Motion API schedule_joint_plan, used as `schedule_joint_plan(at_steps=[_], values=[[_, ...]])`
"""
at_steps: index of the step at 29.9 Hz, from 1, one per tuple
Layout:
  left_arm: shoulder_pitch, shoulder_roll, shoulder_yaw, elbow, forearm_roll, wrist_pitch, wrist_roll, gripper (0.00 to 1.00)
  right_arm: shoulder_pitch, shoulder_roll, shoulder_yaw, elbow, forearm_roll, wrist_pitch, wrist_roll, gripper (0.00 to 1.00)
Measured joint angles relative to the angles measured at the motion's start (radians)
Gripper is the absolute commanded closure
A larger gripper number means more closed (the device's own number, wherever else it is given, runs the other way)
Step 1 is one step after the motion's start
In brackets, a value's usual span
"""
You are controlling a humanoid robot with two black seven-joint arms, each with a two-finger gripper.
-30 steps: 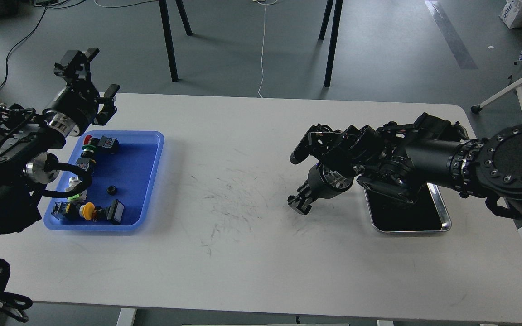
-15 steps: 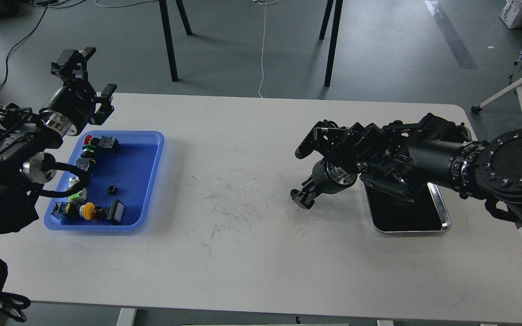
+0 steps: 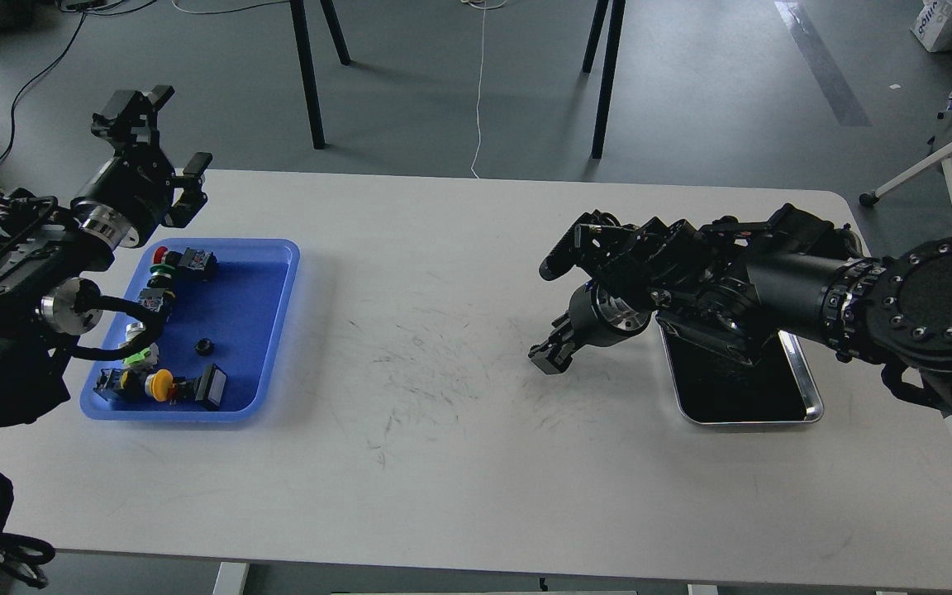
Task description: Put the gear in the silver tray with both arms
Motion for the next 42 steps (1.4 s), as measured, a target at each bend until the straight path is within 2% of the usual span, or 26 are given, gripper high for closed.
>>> schedule_joint_plan(at_steps=[37, 42], values=[[0.001, 0.011, 0.000, 0.000, 0.001, 0.000, 0.000, 0.01, -0.028, 0.000, 0.076, 0.000, 0.006, -0.005, 0.001, 0.40], [0.005, 0.011, 0.000, 0.000, 0.001, 0.000, 0.000, 0.01, -0.041, 0.000, 0.075, 0.001, 0.003, -0.005, 0.001, 0.44]])
